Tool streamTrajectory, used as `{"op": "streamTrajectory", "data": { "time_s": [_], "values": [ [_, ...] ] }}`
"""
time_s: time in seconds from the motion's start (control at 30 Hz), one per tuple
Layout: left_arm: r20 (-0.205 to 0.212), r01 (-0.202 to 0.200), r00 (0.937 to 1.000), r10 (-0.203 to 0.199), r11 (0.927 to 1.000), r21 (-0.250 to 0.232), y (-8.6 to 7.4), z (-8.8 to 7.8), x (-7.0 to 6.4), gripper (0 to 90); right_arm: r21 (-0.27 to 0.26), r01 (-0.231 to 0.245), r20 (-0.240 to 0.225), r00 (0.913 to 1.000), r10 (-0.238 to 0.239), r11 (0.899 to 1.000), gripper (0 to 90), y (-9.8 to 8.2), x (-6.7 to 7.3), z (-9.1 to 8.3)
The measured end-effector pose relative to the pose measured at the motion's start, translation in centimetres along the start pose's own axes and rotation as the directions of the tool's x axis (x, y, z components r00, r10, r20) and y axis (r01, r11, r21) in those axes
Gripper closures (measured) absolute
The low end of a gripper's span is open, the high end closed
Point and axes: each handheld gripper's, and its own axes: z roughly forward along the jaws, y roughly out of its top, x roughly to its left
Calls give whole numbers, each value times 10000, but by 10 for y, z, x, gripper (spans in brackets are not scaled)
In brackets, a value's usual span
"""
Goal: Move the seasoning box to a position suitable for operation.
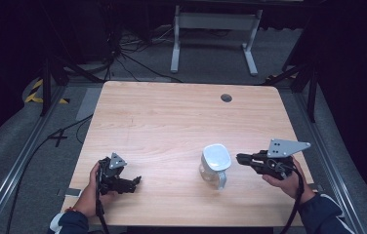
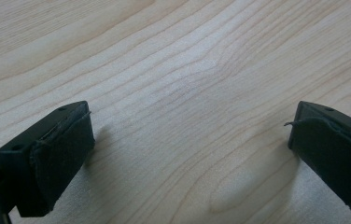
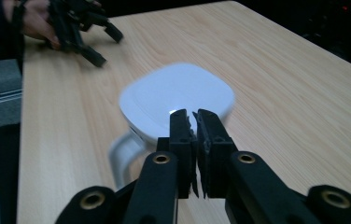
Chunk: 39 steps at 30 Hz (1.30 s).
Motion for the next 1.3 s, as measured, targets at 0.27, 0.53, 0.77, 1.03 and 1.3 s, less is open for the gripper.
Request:
{"op": "streamTrajectory", "data": {
  "time_s": [0.27,0.53,0.77,1.03,1.3],
  "values": [
    [278,-399,9988,401,9992,-69,0,1,2,0,510,556,-400,9978,-536,9971,893,15,16,29],
    [297,-374,9989,375,9993,-68,0,1,2,0,630,542,-636,9967,-502,9965,894,11,20,34],
    [275,-371,9989,373,9993,-89,0,1,2,1,522,511,-493,9976,-485,9973,895,10,19,34],
    [348,-363,9987,364,9993,-24,2,1,0,11,440,620,-625,9963,-592,9971,896,8,20,33],
    [909,-947,9911,969,9951,-277,20,4,-11,284,427,731,-758,9947,-697,9964,897,6,20,30]
  ]
}}
